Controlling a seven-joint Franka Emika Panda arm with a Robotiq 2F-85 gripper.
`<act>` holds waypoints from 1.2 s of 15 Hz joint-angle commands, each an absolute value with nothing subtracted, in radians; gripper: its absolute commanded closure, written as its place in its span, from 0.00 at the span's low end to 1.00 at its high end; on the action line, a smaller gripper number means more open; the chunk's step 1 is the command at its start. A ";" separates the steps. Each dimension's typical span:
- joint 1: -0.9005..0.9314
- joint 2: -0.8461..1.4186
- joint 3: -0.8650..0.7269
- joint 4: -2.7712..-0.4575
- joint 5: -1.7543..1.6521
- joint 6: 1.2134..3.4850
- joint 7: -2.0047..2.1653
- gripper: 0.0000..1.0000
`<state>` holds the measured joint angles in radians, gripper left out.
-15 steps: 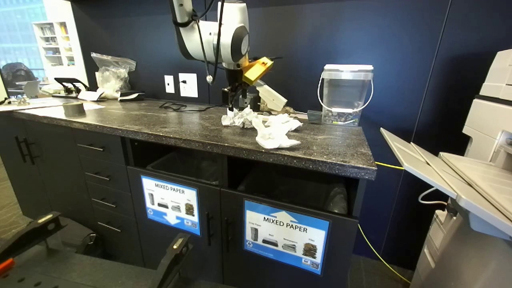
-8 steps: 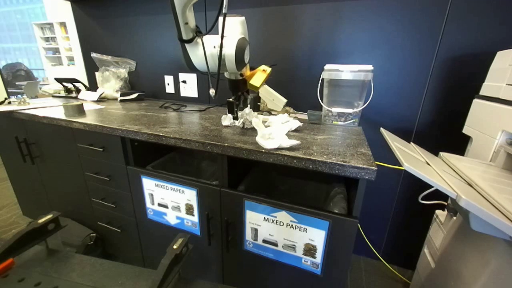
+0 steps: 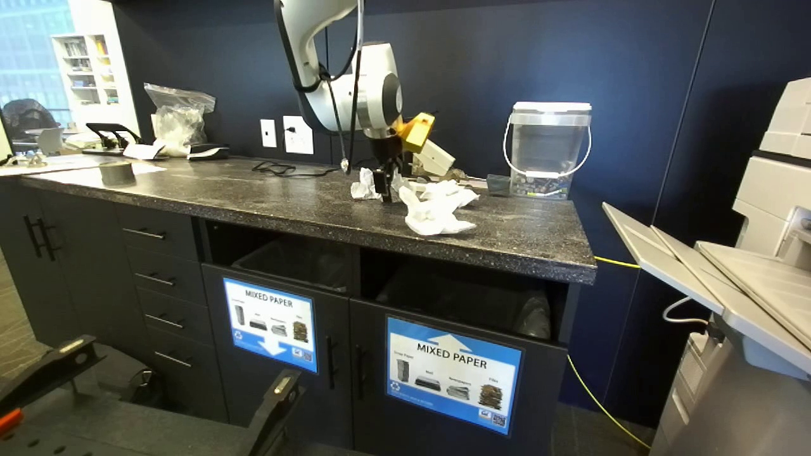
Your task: Put the tissues inside the rubbish.
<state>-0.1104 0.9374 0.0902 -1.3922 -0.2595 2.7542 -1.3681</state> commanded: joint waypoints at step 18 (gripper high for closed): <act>-0.080 0.963 0.072 -1.313 -0.255 2.534 -1.373 0.87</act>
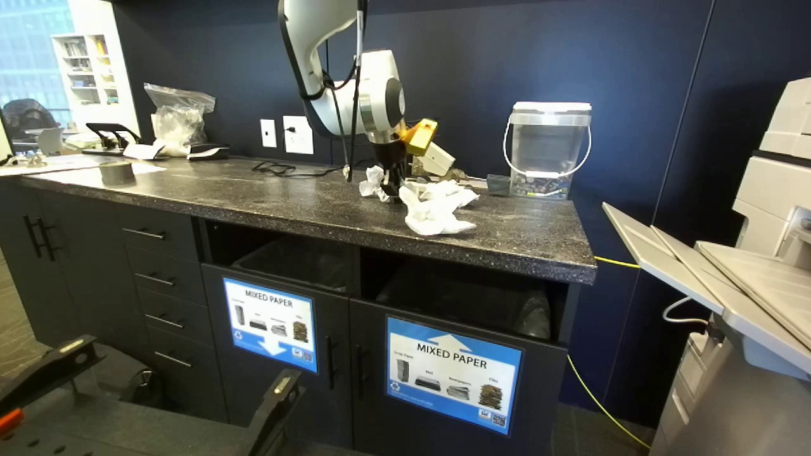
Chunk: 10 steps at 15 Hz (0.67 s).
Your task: Put the tissues inside the rubbish.
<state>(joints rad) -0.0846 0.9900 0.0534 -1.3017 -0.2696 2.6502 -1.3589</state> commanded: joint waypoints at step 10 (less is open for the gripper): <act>-0.074 0.800 0.056 -1.478 -0.206 2.251 -1.204 0.87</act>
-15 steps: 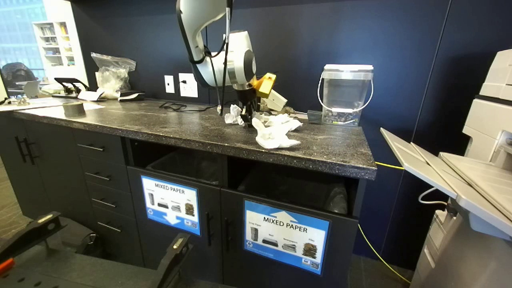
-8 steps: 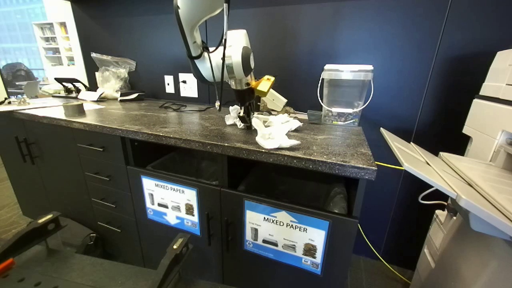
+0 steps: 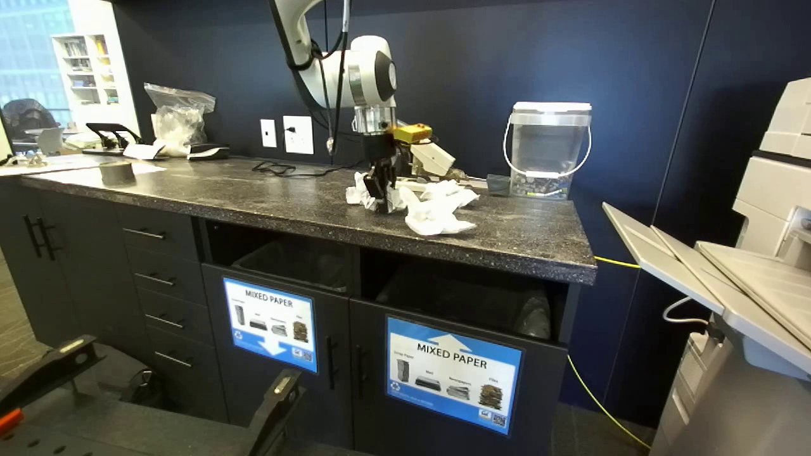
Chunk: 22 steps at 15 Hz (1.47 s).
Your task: Put the tissues inside the rubbish.
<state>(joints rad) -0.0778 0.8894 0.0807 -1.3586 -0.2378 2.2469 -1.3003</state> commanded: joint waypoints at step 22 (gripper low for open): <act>-0.054 0.231 0.028 -2.266 -0.173 2.426 -0.384 0.88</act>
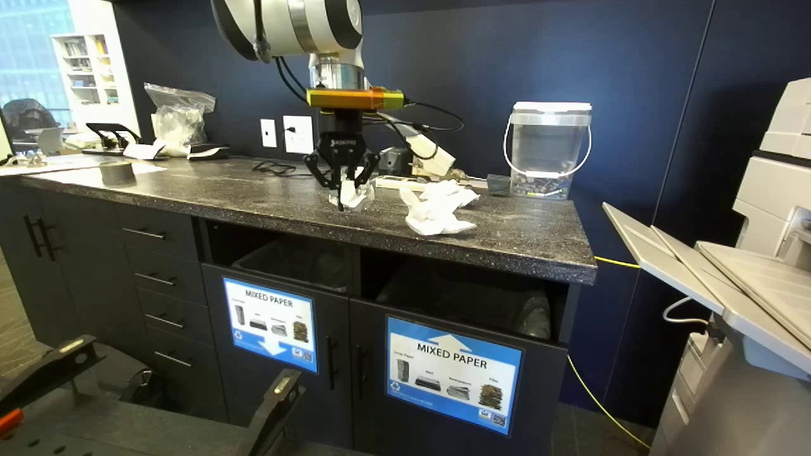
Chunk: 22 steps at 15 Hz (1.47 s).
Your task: Put the tissues inside the rubbish.
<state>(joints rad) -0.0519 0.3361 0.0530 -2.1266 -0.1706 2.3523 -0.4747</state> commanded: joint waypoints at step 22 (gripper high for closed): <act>-0.076 0.683 -0.073 -2.338 -0.170 2.994 -0.216 0.88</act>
